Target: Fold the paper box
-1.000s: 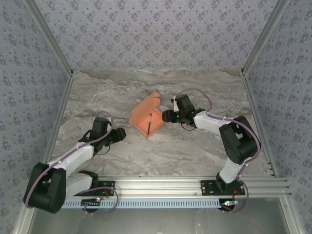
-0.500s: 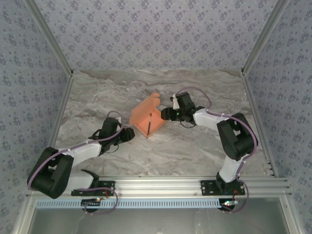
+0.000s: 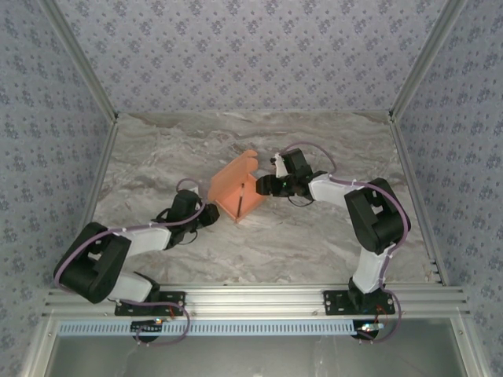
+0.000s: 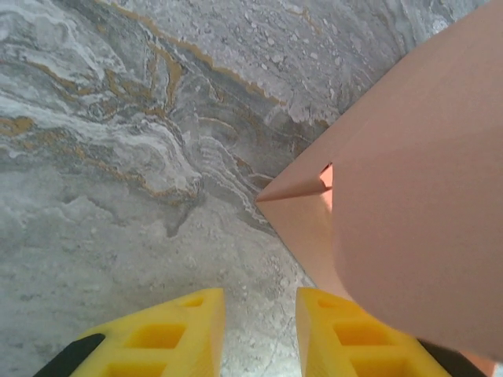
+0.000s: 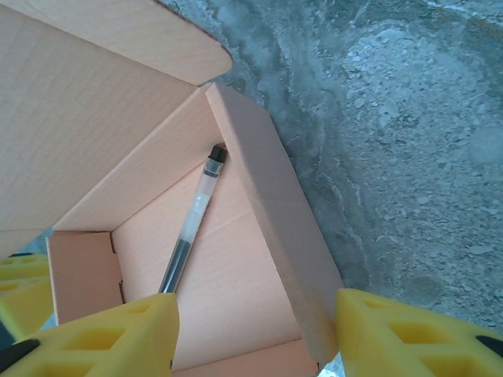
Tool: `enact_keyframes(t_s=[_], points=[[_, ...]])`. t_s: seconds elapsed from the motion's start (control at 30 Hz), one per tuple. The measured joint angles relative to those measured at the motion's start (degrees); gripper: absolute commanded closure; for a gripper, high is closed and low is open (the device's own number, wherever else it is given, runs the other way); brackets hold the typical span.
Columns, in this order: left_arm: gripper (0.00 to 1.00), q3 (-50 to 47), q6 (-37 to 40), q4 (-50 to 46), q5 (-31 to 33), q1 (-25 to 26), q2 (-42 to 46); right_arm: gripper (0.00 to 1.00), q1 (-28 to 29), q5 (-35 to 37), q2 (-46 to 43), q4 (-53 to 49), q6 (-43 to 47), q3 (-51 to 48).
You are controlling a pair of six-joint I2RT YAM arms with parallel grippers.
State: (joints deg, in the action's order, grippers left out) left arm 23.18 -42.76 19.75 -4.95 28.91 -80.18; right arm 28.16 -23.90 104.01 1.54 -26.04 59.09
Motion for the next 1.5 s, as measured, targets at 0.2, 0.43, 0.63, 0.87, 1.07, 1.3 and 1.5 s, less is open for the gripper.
enact_keyframes(t_s=[0.2,0.43,0.63,0.87,1.07,1.3,1.5], points=[[0.71,0.7,0.0,1.1,2.5,0.0,-1.2,0.45,0.9,-0.2,-0.1,1.0,-0.2,-1.0],[0.68,2.6,0.0,3.0,4.5,0.0,-4.2,0.45,2.4,0.1,-1.5,1.8,-0.9,-4.1],[0.65,4.4,0.0,3.6,4.6,0.0,-6.5,0.45,2.6,1.2,-4.5,3.3,-2.1,-8.0],[0.63,7.5,0.2,4.3,4.6,0.1,-10.0,0.45,3.0,2.6,-7.4,5.0,-3.6,-12.0],[0.59,10.8,0.2,4.5,4.3,0.5,-12.7,0.44,3.8,4.6,-10.6,5.5,-4.9,-15.3],[0.51,12.5,0.9,4.5,2.6,0.8,-14.1,0.44,4.3,8.4,-16.3,2.8,-4.1,-18.1],[0.43,12.5,4.0,1.9,2.0,1.5,-9.4,0.43,2.2,14.8,-25.6,-1.8,2.0,-18.2]])
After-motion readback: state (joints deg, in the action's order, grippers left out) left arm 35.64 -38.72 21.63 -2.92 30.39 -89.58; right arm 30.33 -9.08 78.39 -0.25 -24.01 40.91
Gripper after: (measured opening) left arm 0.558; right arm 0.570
